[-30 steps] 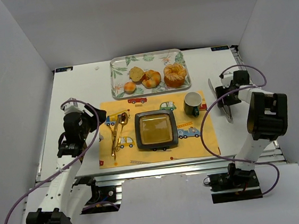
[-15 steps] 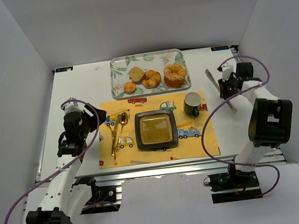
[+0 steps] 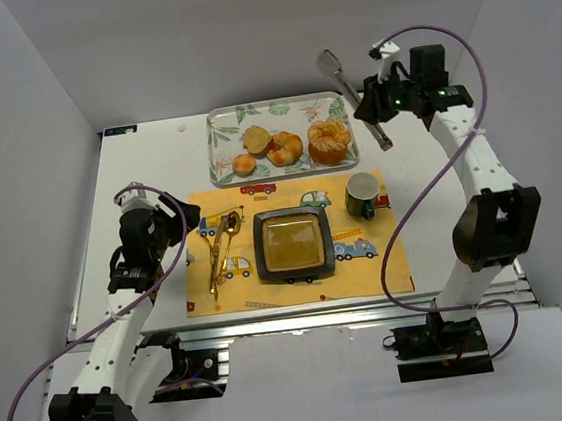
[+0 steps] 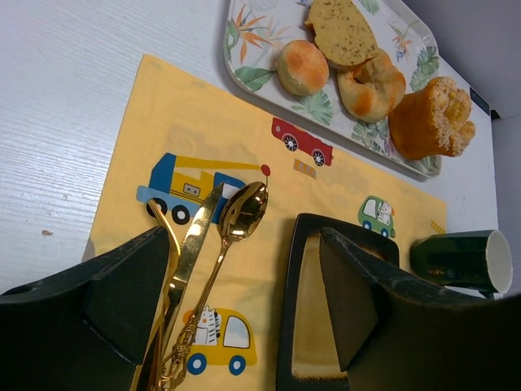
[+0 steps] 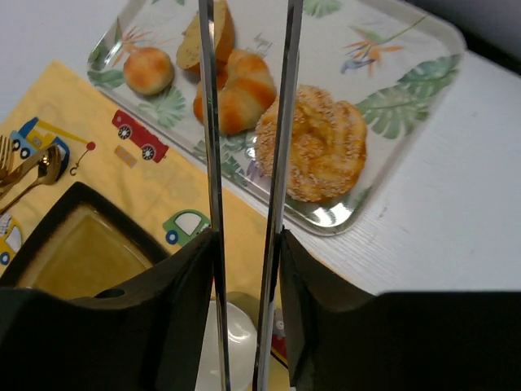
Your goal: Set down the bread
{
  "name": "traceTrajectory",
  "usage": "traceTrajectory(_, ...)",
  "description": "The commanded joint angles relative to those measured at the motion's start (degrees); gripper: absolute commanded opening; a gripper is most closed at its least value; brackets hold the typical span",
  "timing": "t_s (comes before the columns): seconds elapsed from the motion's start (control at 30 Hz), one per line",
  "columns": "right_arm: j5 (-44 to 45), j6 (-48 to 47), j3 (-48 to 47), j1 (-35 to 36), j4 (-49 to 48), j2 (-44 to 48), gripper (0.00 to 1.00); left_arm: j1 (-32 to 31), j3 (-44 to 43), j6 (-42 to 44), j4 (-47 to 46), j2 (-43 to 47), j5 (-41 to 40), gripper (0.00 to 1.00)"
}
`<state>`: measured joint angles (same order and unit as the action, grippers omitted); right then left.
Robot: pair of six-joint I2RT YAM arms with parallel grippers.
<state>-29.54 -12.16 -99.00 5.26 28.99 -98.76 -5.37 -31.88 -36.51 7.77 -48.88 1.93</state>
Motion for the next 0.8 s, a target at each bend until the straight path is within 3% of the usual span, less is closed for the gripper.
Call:
traceTrajectory(0.0,-0.9,5.1,-6.5,1.0,4.6,-6.4,0.44,0.2,-1.6,-0.6,-0.1,2.1,0.0,0.84)
traceTrajectory(0.4,-1.0,-6.5,-8.8,1.3,7.9,-7.0,0.48,0.1,-0.2,-2.0,-0.1,3.9,-0.5,0.84)
traceTrajectory(0.57,5.4,-16.4,-9.0,4.2,16.3,-7.3,0.47,0.2,-0.7,-0.8,0.2,2.9,-0.3,0.84)
traceTrajectory(0.77,11.7,-19.8,-8.2,5.6,17.0,-7.1,0.48,0.1,0.5,-1.8,-1.2,3.0,0.2,0.84)
